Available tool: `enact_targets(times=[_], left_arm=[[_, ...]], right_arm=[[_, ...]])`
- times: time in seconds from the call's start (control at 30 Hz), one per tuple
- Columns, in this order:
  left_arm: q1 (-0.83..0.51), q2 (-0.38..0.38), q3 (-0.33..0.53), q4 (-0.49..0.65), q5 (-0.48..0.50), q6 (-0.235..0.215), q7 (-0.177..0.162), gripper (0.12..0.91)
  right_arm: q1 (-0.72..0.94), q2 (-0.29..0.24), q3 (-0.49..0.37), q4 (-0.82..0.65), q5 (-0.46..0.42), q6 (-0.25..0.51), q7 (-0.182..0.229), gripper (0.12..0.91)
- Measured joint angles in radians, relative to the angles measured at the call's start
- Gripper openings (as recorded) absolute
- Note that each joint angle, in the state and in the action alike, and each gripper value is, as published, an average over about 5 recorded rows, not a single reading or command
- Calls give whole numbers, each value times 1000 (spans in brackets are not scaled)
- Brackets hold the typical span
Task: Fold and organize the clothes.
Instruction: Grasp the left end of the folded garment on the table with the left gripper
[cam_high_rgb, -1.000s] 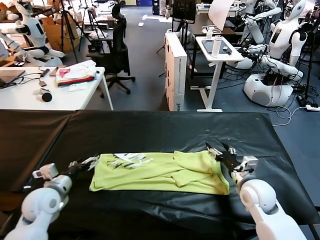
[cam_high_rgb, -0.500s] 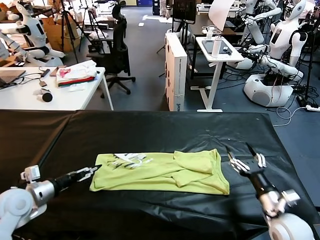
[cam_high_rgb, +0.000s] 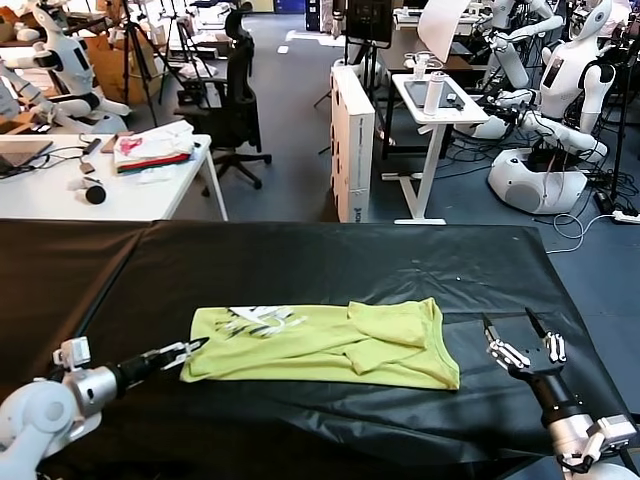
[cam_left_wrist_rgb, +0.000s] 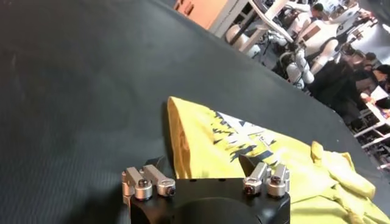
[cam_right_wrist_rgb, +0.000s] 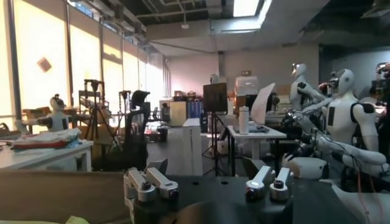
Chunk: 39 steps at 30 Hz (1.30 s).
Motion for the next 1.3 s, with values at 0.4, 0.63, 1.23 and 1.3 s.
enact_targets(times=[0.4,0.63,1.23,1.3], left_arm=[[-7,-46,33,-27,0,2,0,907],[-19,-60,45,-19,7,2,-3,896],[0,-62,12,-53,95,9,-41,180],[8,-50,-5,-61,117,8,-48,181]], right_arm=[[7,9,-18,11,-8,-8,2,907],[5,18,-25,19,-17,-10,3,907],[27,42,-54,20,-39,-22,25,907],[34,43,-61,15,-42,-27,32,907]])
